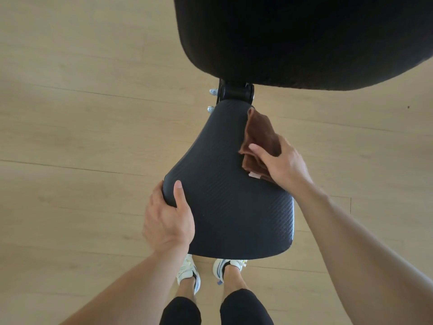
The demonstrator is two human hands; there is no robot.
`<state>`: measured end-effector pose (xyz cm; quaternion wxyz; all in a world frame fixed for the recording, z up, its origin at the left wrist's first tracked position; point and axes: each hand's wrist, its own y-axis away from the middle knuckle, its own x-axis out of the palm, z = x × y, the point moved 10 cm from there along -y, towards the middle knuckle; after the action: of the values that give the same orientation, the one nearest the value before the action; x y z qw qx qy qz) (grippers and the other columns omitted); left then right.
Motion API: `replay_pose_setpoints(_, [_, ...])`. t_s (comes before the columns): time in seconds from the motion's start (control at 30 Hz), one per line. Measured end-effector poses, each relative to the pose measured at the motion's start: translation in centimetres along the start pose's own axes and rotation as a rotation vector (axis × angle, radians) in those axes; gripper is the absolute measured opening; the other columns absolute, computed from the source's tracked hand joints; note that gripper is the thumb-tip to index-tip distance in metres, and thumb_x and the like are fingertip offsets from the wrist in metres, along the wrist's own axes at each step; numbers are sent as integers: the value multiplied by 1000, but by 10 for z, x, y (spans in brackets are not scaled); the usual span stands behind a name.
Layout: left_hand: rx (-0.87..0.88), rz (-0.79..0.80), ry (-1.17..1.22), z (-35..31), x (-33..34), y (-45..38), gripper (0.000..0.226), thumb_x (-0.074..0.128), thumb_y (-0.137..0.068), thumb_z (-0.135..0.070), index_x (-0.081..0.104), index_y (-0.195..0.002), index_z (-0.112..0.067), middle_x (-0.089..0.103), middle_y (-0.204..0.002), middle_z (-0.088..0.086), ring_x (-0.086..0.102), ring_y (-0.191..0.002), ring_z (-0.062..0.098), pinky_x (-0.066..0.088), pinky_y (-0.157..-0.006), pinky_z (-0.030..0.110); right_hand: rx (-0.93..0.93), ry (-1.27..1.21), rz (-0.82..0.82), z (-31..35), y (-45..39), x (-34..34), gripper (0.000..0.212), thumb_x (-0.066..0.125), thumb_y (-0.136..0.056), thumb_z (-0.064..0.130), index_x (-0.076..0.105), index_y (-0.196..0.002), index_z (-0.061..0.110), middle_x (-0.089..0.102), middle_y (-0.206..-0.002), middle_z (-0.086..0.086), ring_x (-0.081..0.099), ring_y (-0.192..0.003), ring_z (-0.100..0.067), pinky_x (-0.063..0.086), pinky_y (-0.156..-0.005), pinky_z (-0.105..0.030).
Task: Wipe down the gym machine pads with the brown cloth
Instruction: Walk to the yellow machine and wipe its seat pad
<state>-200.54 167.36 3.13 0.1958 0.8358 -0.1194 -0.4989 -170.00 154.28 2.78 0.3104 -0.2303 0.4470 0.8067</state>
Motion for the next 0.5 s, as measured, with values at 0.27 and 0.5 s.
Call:
replay_pose_setpoints(0.27, [13, -3, -6, -3, 1, 2, 66, 25, -92, -67, 51, -139, -29, 63, -135, -3, 57, -123, 27, 45, -99, 47, 23, 144, -165, 9, 6, -5, 40, 39, -102, 61, 52, -124, 31, 69, -113, -4, 64, -104, -36, 43, -80, -41])
replay_pose_setpoints(0.5, [39, -34, 19, -4, 0, 1, 64, 24, -91, -66, 53, -136, -30, 64, -132, -7, 57, -122, 23, 45, -99, 43, -222, 155, -303, 95, -56, 0, 37, 46, -103, 51, 57, -126, 24, 63, -123, 0, 57, -115, -30, 39, -85, -40])
